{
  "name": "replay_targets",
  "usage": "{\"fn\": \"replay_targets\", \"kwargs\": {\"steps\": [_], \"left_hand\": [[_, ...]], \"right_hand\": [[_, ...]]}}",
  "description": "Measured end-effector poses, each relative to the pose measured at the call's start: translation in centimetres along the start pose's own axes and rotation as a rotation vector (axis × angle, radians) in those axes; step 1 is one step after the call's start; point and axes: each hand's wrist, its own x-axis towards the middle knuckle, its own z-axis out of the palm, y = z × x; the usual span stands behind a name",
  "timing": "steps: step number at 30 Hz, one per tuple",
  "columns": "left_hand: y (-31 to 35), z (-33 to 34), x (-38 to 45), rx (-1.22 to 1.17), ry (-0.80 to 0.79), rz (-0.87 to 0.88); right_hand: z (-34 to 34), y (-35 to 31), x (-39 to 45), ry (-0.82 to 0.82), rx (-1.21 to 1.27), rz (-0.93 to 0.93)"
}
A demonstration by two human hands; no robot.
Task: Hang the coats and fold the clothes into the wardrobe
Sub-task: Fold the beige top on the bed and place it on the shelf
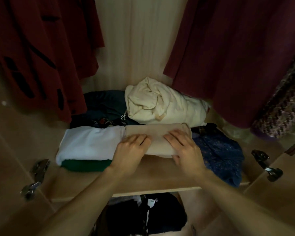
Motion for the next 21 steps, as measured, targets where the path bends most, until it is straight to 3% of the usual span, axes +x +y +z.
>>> {"fn": "replay_targets", "kwargs": {"steps": [6, 14, 21], "left_hand": [[-0.6, 4.8, 1.9, 0.086, 0.192, 0.069], [0.4, 13.6, -5.2, 0.089, 0.025, 0.103], [-0.8, 15.1, -4.7, 0.118, 0.152, 0.019]], "right_hand": [[4.6, 2.5, -0.3, 0.135, 0.034, -0.04], [10.3, 3.8, -7.6, -0.231, -0.006, -0.11], [9.9, 3.6, -6.6, -0.35, 0.051, -0.044]]}}
